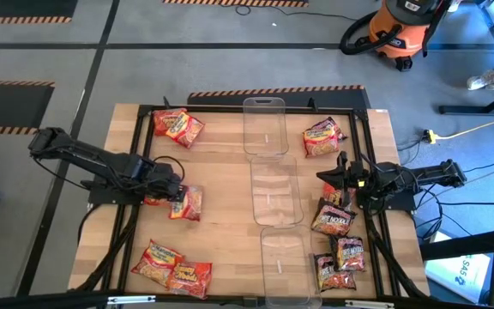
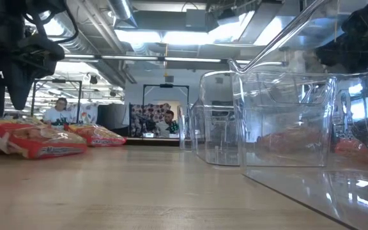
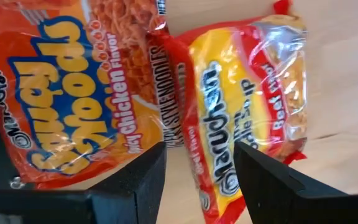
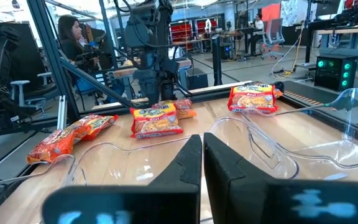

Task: Sort Maruchan noodles
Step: Put the red noodle pack into the top transparent bin

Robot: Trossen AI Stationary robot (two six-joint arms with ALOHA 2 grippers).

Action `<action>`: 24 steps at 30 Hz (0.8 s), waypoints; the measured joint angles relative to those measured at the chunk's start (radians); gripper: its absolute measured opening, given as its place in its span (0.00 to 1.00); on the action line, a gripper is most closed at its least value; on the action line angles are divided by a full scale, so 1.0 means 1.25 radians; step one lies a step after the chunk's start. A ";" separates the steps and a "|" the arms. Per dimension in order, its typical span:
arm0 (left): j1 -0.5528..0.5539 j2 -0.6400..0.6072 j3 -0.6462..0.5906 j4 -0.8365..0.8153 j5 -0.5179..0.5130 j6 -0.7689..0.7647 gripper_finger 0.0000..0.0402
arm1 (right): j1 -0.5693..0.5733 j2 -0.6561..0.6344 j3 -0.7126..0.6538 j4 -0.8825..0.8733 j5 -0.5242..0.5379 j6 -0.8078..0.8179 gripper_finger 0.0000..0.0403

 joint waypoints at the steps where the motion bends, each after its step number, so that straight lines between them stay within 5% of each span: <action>1: 0.000 0.000 -0.005 0.007 0.000 -0.001 0.45 | 0.000 0.000 0.000 0.000 0.000 0.000 0.01; 24: -0.009 0.046 -0.199 0.442 -0.050 0.019 0.45 | 0.000 0.000 0.000 -0.001 -0.011 0.000 0.01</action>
